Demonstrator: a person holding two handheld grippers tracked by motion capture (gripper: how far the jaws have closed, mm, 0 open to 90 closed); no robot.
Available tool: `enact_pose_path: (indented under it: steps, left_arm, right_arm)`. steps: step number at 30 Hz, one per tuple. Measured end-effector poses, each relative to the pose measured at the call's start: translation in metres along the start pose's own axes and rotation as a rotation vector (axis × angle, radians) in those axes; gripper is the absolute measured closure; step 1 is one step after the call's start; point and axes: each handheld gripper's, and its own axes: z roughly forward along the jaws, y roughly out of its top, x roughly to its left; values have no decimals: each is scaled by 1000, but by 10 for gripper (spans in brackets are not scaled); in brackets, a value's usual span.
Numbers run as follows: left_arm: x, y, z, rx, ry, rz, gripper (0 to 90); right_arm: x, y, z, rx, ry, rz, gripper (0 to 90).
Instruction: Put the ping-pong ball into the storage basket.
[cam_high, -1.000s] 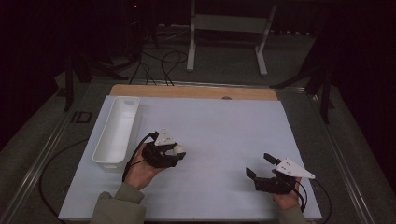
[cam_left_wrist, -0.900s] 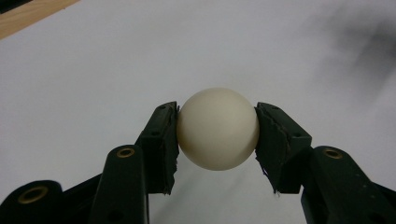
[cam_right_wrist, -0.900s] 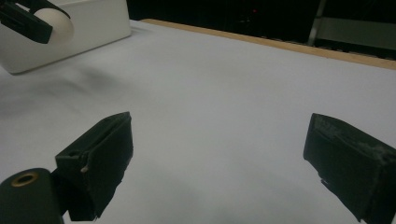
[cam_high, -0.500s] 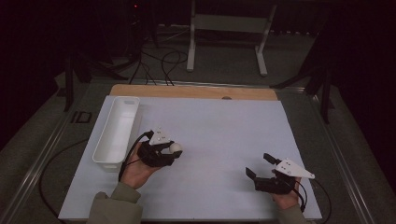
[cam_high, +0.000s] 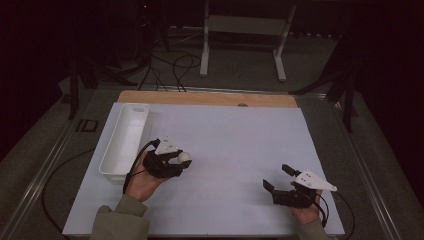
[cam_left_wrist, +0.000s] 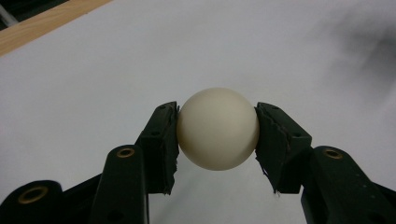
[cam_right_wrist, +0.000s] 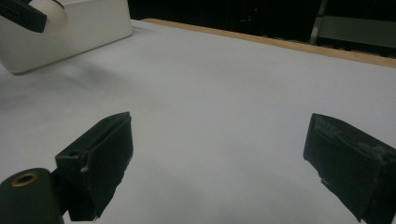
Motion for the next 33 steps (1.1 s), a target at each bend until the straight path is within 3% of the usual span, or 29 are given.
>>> enact_pose_path:
  steps: [33]
  left_arm:
    - [12, -6, -14, -13, 29, -13, 514]
  right_arm:
    - [0, 0, 0, -3, 3, 4, 79]
